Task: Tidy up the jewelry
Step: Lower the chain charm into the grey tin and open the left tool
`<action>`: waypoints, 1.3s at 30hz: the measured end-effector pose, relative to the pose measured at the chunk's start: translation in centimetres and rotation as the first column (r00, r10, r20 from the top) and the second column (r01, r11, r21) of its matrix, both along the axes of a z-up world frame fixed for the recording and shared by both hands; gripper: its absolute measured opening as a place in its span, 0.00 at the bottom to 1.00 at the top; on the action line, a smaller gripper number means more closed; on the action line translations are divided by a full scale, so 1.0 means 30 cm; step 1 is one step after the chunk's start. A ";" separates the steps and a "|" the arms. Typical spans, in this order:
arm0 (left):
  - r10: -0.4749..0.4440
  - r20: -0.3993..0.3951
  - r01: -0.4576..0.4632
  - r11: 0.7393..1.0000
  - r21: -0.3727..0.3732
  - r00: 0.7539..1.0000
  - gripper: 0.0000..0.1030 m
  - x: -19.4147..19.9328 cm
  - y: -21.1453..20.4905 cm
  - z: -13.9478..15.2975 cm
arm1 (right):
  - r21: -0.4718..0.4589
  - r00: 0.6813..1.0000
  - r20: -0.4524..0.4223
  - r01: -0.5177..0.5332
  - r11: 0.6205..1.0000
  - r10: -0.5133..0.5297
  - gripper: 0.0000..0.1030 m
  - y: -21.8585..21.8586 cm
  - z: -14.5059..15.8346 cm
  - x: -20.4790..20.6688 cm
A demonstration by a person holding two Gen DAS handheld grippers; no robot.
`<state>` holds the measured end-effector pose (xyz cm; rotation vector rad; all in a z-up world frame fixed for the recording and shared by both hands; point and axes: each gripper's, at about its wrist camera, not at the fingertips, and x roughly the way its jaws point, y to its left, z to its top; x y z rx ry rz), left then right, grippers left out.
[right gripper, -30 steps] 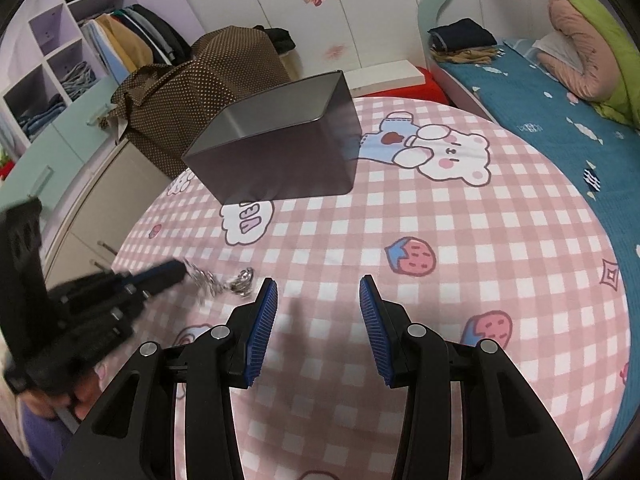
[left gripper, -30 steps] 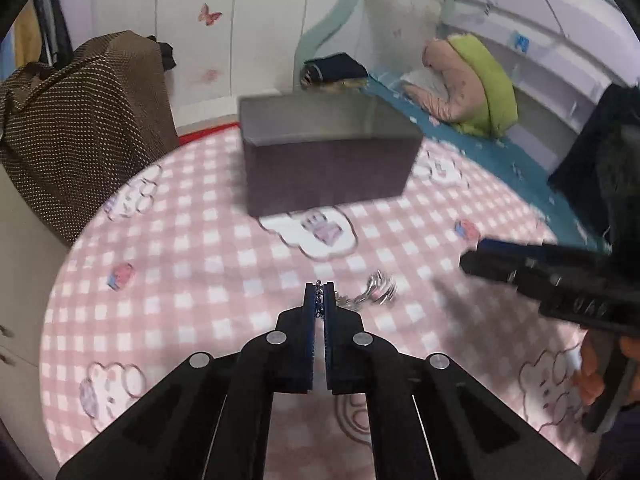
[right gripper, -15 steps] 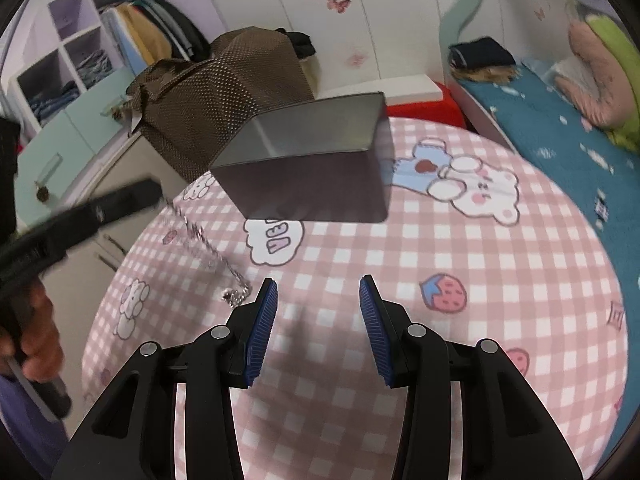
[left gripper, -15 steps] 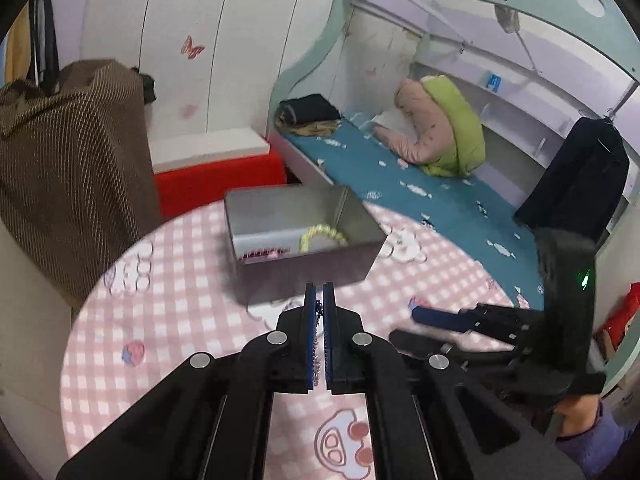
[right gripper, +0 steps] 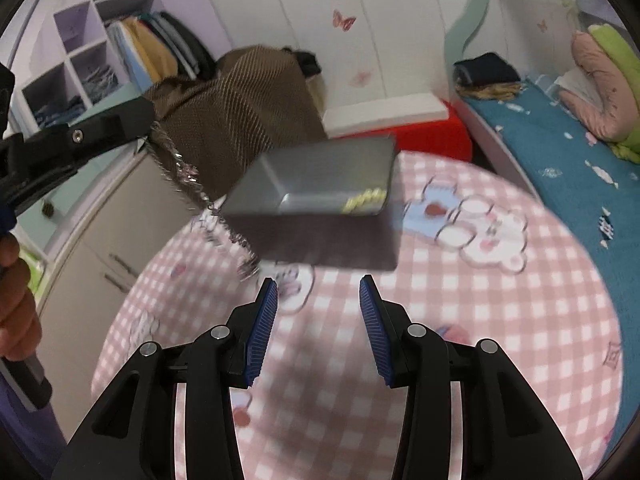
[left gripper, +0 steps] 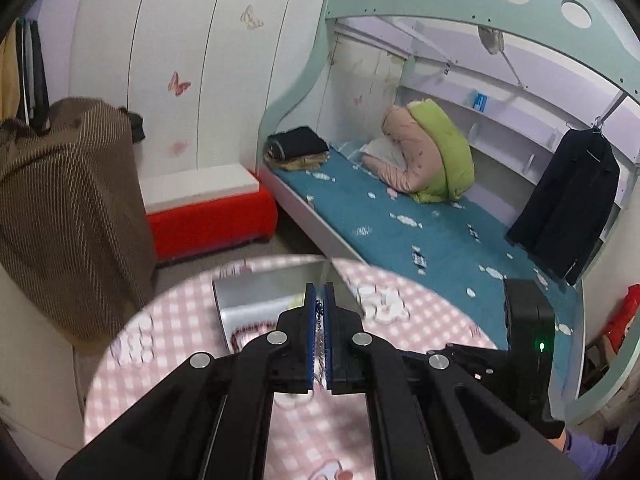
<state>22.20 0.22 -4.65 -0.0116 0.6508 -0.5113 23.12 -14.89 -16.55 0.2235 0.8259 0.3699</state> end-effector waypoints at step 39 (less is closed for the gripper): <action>0.160 -0.167 -0.141 0.983 0.120 0.973 0.40 0.314 -0.002 -0.242 | -0.095 0.989 -0.082 0.118 0.988 -0.126 0.10 -0.028 -0.025 0.323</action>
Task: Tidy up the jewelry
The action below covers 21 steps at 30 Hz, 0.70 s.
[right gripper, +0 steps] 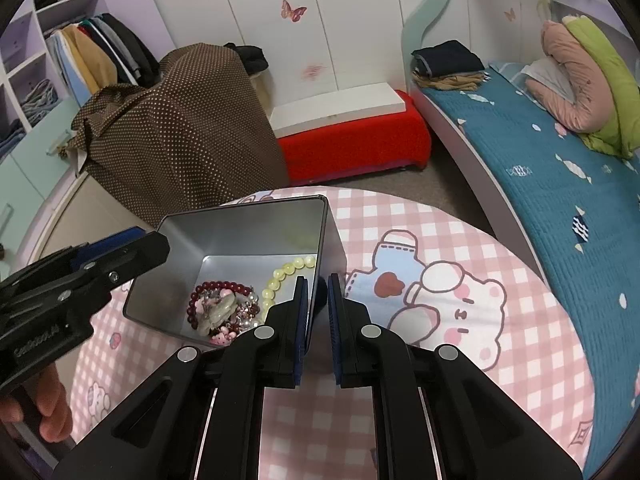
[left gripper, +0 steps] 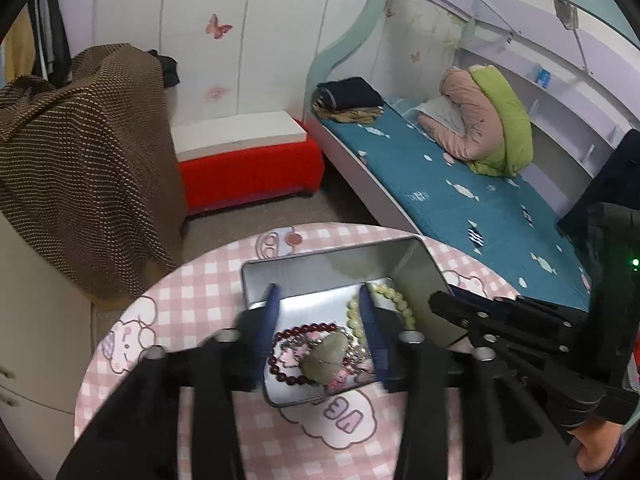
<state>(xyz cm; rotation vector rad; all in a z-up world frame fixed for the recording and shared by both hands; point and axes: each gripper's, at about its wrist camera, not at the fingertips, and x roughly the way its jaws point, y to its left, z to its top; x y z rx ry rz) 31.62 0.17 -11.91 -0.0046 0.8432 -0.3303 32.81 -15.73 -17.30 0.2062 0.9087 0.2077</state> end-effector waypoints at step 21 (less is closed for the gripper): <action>0.009 0.043 -0.008 0.999 -0.033 0.999 0.72 -0.068 0.011 0.027 | 0.074 1.000 -0.001 0.002 0.997 -0.002 0.13 -0.045 0.004 -0.020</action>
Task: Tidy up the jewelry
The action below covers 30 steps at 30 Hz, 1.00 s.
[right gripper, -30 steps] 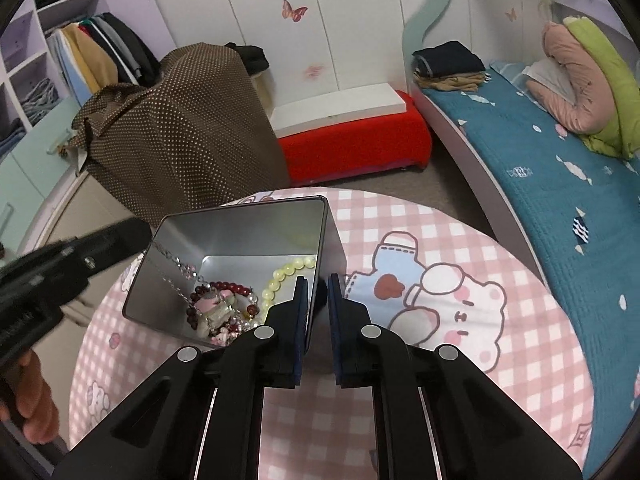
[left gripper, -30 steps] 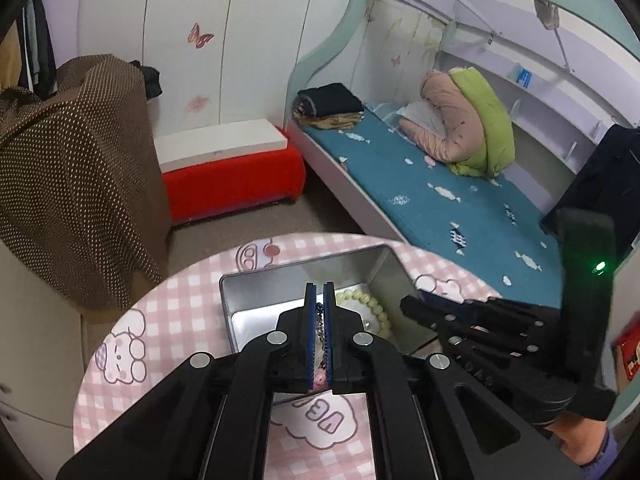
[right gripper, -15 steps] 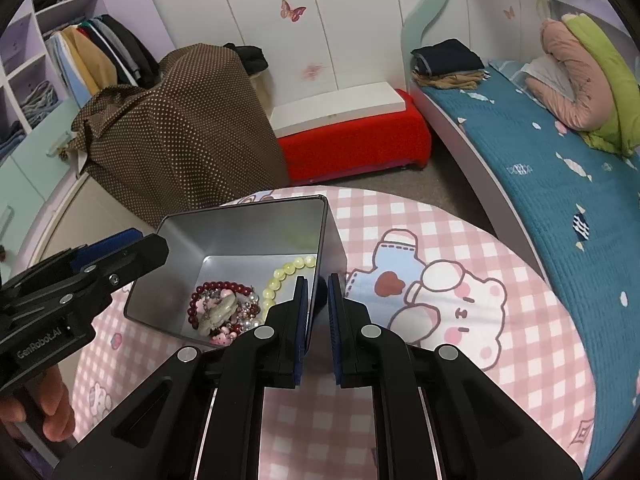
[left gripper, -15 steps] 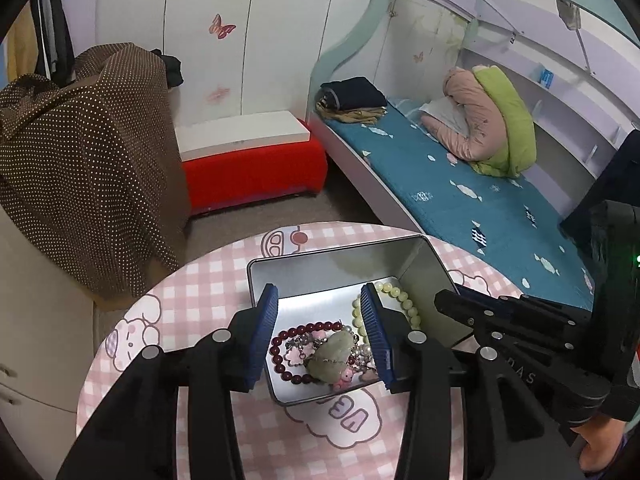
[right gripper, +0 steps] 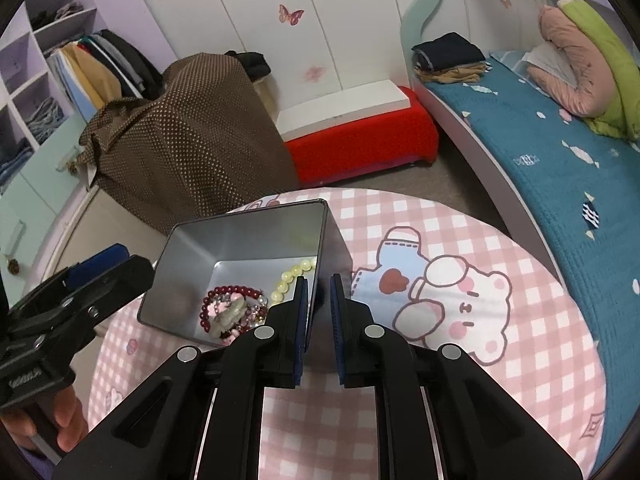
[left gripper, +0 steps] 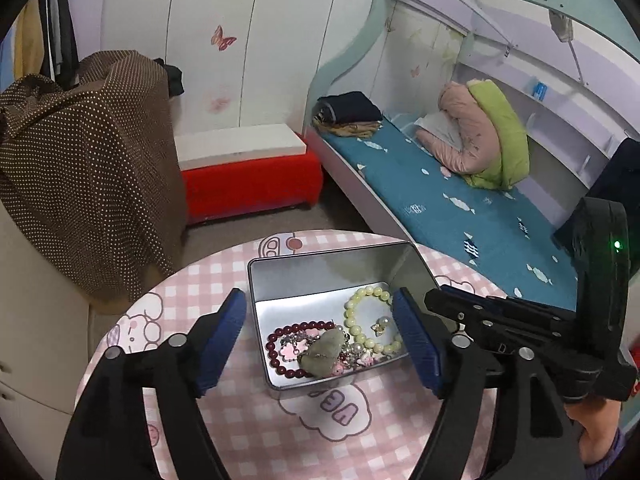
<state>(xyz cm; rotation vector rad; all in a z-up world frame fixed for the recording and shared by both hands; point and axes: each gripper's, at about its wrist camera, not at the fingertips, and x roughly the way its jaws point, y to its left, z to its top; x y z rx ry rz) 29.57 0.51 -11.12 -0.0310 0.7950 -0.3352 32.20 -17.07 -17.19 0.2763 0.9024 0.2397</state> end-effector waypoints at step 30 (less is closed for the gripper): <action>0.061 0.288 -0.056 0.998 -0.025 0.956 0.80 -0.612 0.059 0.301 | -0.152 0.920 0.391 0.092 0.984 -0.026 0.69 0.076 0.465 -0.653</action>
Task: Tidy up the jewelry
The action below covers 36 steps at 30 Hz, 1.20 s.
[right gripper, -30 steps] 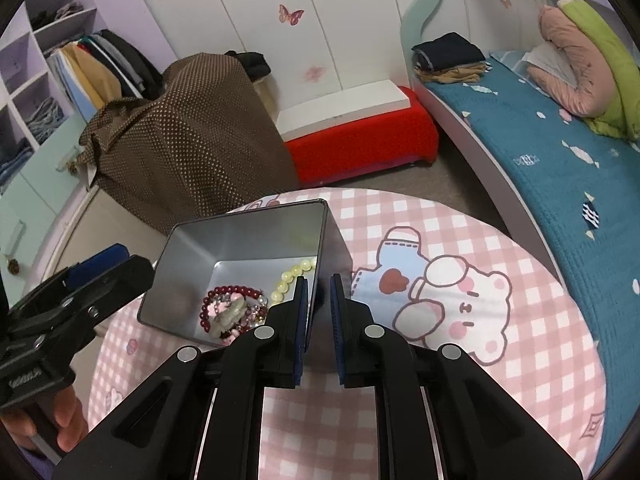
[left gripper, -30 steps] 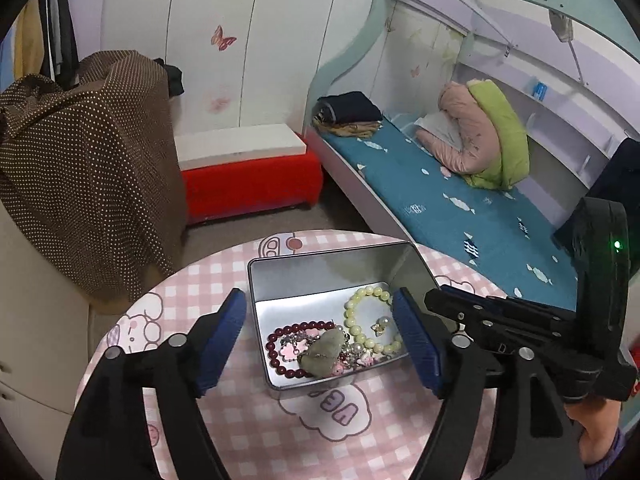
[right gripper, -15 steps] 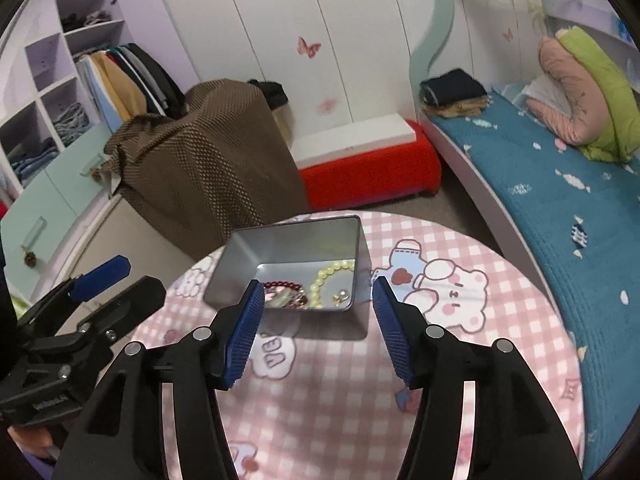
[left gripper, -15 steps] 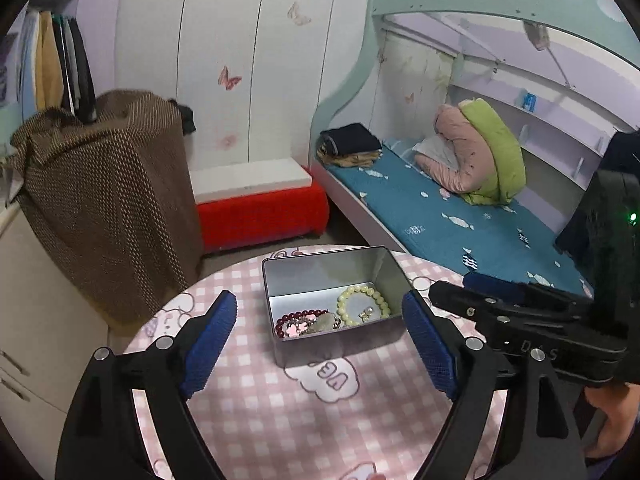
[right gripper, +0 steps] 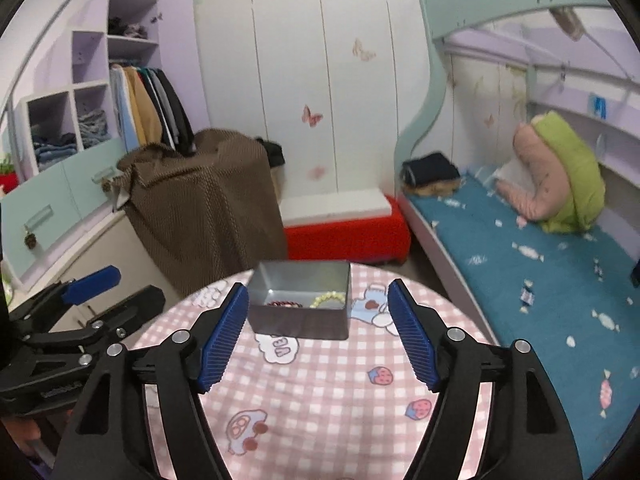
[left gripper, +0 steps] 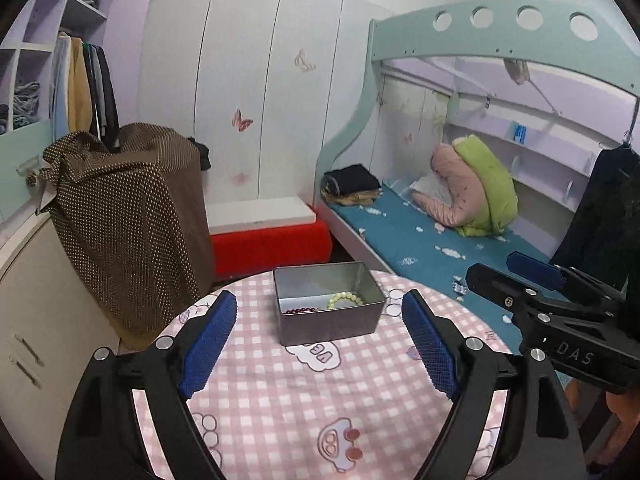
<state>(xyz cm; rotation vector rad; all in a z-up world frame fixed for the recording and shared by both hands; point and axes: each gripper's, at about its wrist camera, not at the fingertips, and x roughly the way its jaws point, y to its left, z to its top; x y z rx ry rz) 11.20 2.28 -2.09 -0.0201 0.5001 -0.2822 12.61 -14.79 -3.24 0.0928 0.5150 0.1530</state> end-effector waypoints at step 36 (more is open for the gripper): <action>0.090 0.285 -0.076 0.995 -0.059 0.954 0.93 -0.372 0.025 0.107 | -0.117 0.925 0.367 0.147 0.982 -0.095 0.84 0.082 0.188 -0.450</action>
